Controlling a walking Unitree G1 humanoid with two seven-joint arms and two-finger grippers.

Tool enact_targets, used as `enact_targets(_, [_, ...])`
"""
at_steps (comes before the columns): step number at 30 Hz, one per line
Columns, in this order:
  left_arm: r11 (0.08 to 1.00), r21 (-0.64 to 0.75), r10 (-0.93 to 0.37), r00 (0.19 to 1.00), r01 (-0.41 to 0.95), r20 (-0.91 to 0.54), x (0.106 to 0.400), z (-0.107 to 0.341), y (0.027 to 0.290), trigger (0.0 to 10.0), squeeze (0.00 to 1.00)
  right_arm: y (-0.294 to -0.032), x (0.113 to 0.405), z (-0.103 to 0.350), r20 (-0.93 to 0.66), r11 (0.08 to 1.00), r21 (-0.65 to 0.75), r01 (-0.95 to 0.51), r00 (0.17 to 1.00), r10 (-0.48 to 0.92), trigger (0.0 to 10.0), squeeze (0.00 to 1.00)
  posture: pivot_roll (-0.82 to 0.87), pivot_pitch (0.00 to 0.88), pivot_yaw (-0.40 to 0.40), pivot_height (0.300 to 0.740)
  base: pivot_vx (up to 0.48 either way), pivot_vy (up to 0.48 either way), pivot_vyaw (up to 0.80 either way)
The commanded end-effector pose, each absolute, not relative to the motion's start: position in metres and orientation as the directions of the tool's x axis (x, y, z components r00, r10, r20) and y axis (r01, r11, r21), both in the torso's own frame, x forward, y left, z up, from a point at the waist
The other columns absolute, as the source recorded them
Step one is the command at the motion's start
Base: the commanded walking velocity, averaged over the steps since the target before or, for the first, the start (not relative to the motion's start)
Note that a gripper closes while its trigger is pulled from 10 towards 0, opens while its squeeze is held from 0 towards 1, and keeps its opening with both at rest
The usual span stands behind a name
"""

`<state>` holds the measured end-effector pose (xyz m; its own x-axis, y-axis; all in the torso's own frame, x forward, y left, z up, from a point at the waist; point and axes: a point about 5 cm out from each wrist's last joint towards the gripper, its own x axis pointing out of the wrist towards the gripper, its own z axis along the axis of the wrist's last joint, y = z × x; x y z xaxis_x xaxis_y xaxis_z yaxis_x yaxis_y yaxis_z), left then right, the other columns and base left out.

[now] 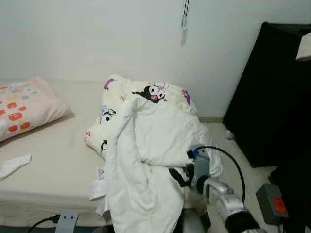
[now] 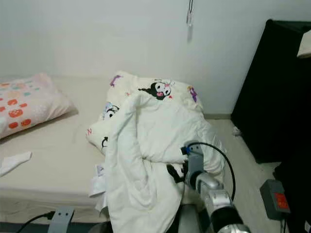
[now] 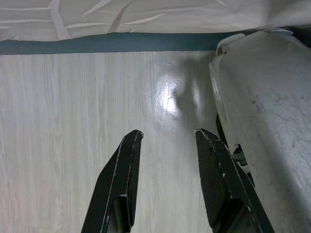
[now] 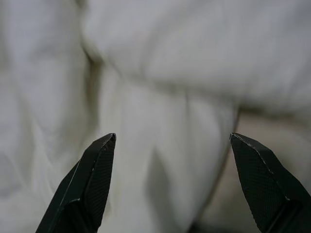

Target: Clean up the room

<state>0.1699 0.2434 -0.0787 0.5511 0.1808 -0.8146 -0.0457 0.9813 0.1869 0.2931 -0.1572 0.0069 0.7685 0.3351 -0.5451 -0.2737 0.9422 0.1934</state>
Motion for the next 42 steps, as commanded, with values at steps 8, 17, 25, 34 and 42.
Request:
enact_targets(8, [0.984,0.168,0.172,0.552,-0.058,-0.816,0.172,-0.08,0.235,10.0,0.0,-0.179,0.255,-0.038,-0.707,0.992,0.113,-0.056,0.697,0.12,10.0,0.0,-0.15,0.0,-0.022,0.567,0.0,0.0,0.0])
enact_targets(17, [0.983,0.172,0.176,0.552,-0.061,-0.815,0.174,-0.08,0.235,10.0,0.0,-0.198,0.2,-0.075,-0.849,0.995,0.017,0.102,0.527,-0.039,10.0,0.0,-0.15,0.0,-0.027,0.567,0.0,0.0,0.0])
enact_targets(25, [0.982,0.179,0.182,0.545,-0.059,-0.819,0.172,-0.08,0.237,10.0,0.0,-0.199,0.176,-0.087,-0.882,0.99,0.018,0.138,0.469,-0.049,10.0,0.0,-0.15,0.0,-0.024,0.567,0.0,0.0,0.0])
enact_targets(34, [0.98,0.189,0.196,0.542,-0.07,-0.817,0.17,-0.079,0.242,10.0,0.0,-0.201,0.183,-0.083,-0.852,0.986,0.045,0.159,0.522,-0.045,10.0,0.0,-0.14,0.0,-0.019,0.591,0.0,0.0,0.0])
enact_targets(42, [0.977,0.186,0.211,0.569,-0.103,-0.794,0.179,-0.073,0.247,10.0,0.0,-0.197,0.207,-0.07,-0.78,0.985,0.087,0.152,0.625,-0.028,10.0,0.0,-0.14,0.0,-0.019,0.615,0.0,0.0,0.0])
